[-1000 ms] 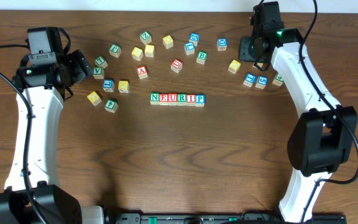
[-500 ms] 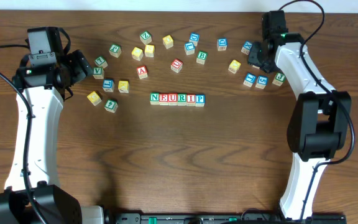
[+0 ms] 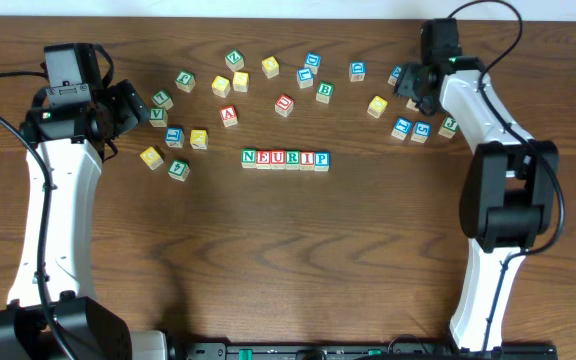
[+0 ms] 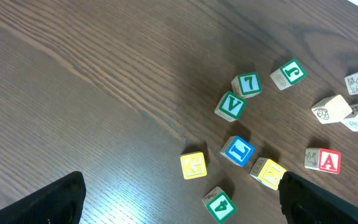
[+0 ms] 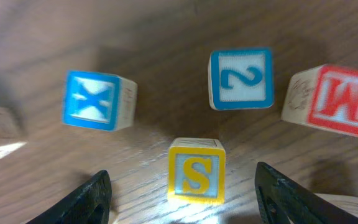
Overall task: Spell out NEURIPS
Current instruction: 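Move the right gripper over the yellow S block and lower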
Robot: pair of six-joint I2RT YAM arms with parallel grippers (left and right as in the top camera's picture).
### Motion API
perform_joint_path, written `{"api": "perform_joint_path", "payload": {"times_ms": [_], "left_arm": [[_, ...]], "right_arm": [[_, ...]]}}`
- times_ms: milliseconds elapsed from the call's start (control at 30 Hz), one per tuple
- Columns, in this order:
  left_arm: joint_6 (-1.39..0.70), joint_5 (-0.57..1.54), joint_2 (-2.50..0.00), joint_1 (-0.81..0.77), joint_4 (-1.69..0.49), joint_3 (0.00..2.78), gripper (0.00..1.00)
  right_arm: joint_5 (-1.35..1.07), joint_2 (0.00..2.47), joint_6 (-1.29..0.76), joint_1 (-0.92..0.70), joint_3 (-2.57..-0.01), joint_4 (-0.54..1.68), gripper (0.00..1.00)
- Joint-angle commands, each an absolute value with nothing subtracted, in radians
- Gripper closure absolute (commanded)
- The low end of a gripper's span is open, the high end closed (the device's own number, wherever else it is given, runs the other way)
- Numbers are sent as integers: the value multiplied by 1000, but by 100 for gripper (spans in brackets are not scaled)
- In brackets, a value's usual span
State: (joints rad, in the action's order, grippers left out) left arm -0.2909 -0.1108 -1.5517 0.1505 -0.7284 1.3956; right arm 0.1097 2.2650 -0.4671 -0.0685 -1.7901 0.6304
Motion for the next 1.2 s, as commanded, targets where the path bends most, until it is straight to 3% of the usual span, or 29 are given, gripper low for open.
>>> {"api": "perform_joint_path", "payload": {"times_ms": [0,500,1167], "left_arm": [[-289,-117,-1560,153,-728,1408,2],[-289,-117,-1560,153,-728,1408,2],[-289,-117,-1560,153,-728,1408,2]], "right_arm": [[121,2318,-478,-56,-1792,630,33],[129,2339,-402,-53,-1793,594,65],[46,2168,-267,-64,-1794,706,72]]}}
